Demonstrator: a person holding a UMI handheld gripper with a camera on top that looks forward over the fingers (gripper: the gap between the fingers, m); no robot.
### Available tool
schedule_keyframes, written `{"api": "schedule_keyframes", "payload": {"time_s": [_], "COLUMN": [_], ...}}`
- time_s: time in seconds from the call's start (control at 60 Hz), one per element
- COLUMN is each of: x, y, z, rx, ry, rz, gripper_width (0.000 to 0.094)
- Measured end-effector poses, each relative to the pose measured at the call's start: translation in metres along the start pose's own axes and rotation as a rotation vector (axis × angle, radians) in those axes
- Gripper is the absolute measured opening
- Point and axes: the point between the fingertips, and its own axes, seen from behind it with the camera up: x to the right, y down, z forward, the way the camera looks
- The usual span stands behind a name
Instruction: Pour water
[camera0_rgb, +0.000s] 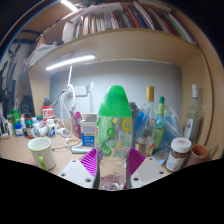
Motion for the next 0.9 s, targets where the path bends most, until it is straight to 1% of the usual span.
{"api": "schedule_keyframes", "payload": {"time_s": [0.083, 0.117, 0.35, 0.433, 0.483, 0.517, 0.55, 0.567, 0.617, 0.75, 0.9], "x": [-0.004, -0.005, -0.003, -0.003, 0.002, 0.007, 0.011, 0.013, 0.016, 0.012, 0.008], "y": [0.012, 0.007, 0.009, 0.008, 0.011, 0.017, 0.021, 0.022, 0.022, 0.031, 0.034], "z": [0.002, 0.002, -0.001, -0.004, -0.006, -0.008, -0.012, -0.014, -0.023, -0.06, -0.125], "rx": [-0.009, 0.023, 0.06, 0.049, 0.019, -0.017, -0.04, -0.043, -0.04, -0.061, -0.06], "ry": [-0.011, -0.015, 0.003, 0.012, 0.03, 0.046, 0.06, 0.067, 0.073, 0.029, 0.014], "rz": [-0.039, -0.047, -0.045, -0.041, -0.055, -0.077, -0.094, -0.1, -0.109, -0.105, -0.046], "gripper_width": [0.0373, 0.0366, 0.0368, 0.0464, 0.054, 0.0639, 0.08, 0.0858, 0.0851, 0.0851, 0.0849]}}
